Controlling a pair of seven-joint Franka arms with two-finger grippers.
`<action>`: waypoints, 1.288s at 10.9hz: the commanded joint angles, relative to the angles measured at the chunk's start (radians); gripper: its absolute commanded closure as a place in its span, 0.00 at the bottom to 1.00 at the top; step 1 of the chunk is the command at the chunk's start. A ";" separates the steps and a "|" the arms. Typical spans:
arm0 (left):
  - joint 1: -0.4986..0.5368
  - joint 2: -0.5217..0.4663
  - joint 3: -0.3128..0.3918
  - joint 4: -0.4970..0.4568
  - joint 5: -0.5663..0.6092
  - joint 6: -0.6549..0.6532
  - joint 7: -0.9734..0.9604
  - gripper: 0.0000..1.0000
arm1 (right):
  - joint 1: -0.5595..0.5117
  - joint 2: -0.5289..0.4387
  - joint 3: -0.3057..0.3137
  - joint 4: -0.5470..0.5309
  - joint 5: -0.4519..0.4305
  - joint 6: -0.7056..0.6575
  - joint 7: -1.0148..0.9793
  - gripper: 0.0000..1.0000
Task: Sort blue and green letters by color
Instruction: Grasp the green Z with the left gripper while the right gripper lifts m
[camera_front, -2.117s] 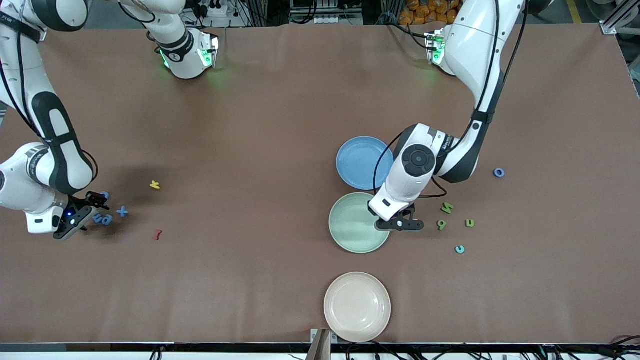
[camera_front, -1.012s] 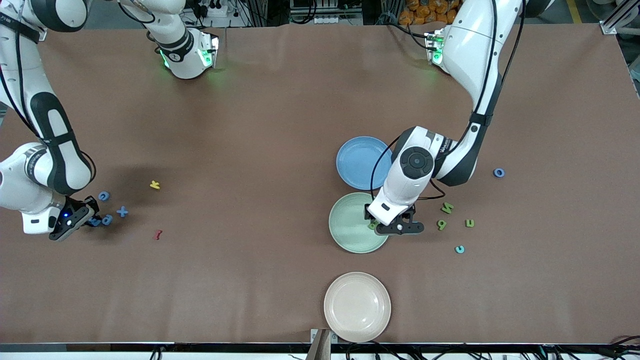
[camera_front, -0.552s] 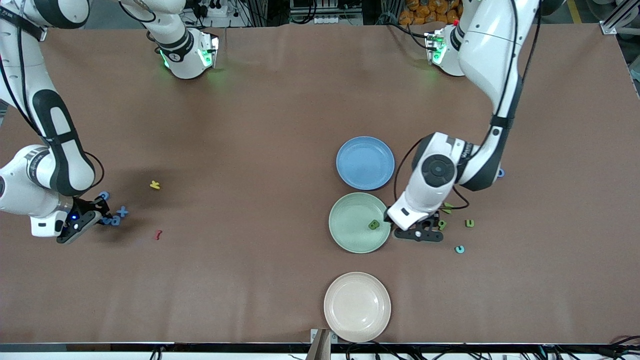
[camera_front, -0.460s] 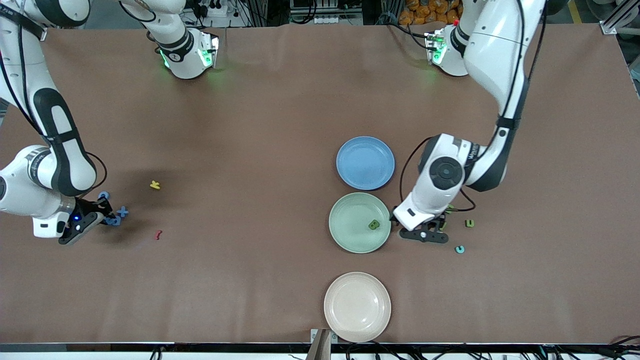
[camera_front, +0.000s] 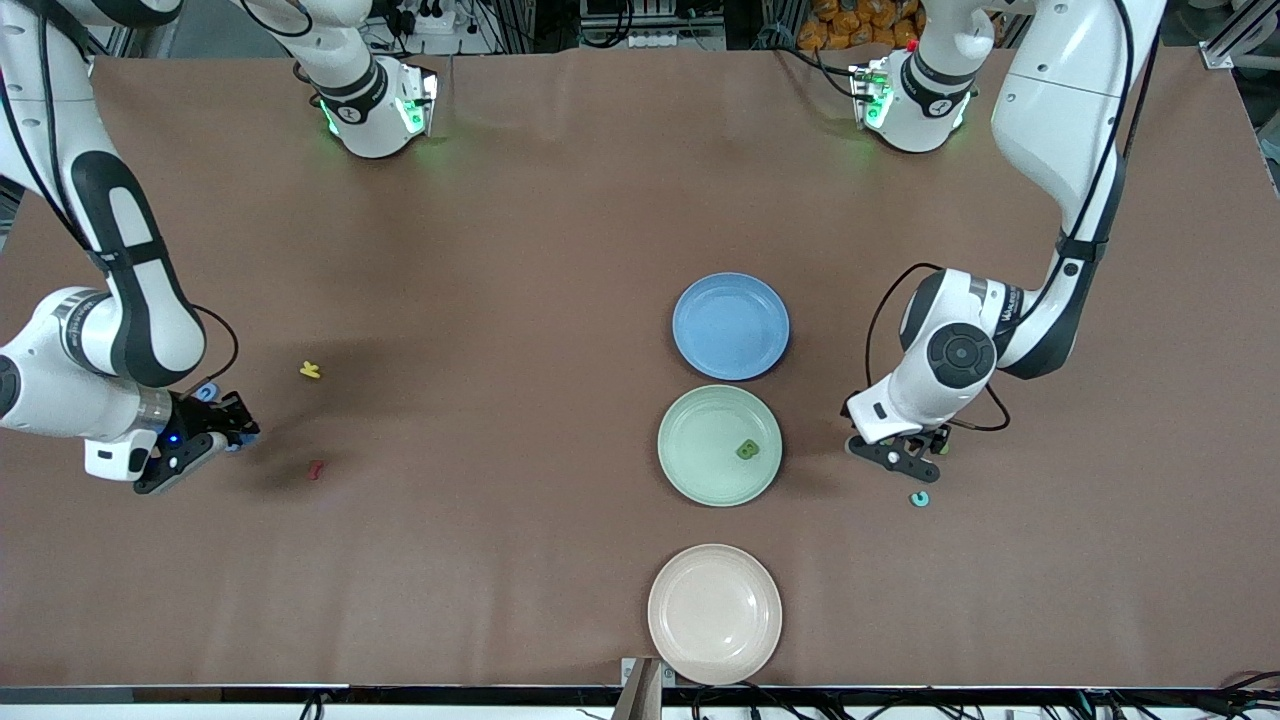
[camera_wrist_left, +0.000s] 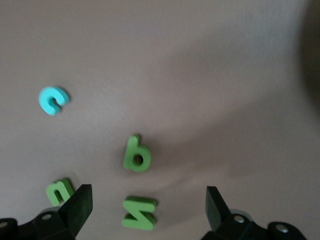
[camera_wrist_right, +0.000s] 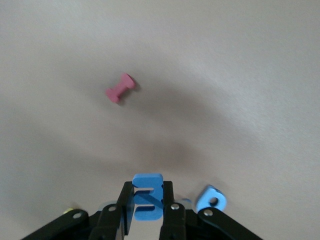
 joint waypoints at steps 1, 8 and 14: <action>0.046 -0.056 -0.050 -0.138 0.054 0.041 0.026 0.00 | 0.061 -0.074 0.005 -0.059 0.009 -0.015 0.165 1.00; 0.106 -0.050 -0.050 -0.178 0.049 0.093 0.105 0.00 | 0.358 -0.151 0.005 -0.089 0.009 -0.084 0.914 1.00; 0.106 -0.036 -0.050 -0.179 0.043 0.104 0.098 0.80 | 0.565 -0.137 0.008 0.003 0.134 -0.136 1.525 1.00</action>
